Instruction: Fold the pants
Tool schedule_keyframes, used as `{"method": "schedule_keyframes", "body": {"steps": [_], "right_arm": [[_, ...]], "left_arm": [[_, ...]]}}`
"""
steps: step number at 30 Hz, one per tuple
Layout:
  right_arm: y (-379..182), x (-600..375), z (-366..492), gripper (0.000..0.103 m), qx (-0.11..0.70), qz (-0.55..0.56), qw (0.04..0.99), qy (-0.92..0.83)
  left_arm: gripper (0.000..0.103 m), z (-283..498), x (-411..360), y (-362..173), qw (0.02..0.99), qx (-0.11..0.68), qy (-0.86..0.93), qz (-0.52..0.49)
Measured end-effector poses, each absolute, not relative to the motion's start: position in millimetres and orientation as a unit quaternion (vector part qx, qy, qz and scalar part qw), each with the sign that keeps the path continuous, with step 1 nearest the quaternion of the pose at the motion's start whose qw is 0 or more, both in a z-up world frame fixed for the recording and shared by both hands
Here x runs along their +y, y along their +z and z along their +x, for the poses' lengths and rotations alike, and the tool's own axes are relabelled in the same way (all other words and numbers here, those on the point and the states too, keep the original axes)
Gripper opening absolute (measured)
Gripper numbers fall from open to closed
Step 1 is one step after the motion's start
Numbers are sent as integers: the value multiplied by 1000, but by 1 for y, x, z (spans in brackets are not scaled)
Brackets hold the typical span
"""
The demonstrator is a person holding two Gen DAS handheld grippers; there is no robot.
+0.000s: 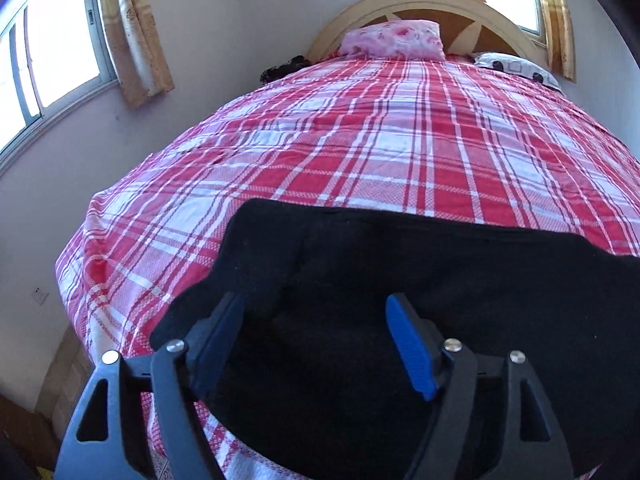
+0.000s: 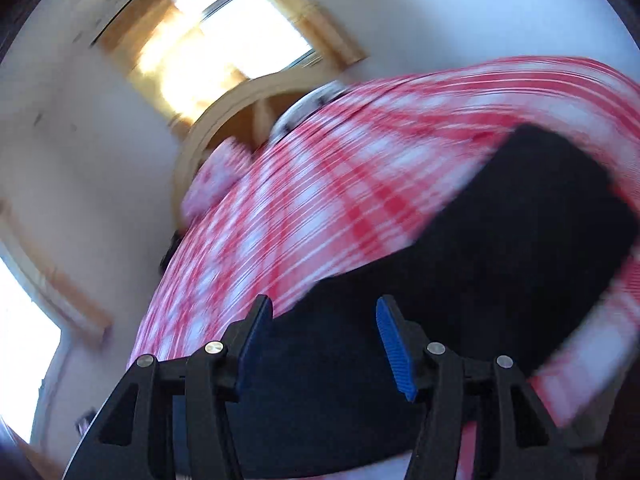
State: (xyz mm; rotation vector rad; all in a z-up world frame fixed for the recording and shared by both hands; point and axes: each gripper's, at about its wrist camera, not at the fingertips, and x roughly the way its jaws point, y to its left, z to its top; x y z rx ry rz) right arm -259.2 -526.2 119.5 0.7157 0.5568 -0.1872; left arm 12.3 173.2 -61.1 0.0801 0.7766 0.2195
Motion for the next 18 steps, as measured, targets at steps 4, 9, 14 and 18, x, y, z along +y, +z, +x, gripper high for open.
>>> {"method": "schedule_keyframes", "body": {"steps": [4, 9, 14, 18], "right_arm": [[105, -603, -306, 56, 228, 412, 862, -189], [90, -648, -312, 56, 227, 420, 850, -220], [75, -670, -299, 56, 230, 437, 836, -238], [76, -677, -290, 17, 229, 432, 838, -241]], "left_arm": [[91, 11, 173, -65, 915, 375, 149, 29], [95, 13, 182, -67, 910, 384, 158, -10], [95, 13, 180, -68, 907, 387, 163, -6], [96, 15, 180, -67, 906, 391, 163, -7]]}}
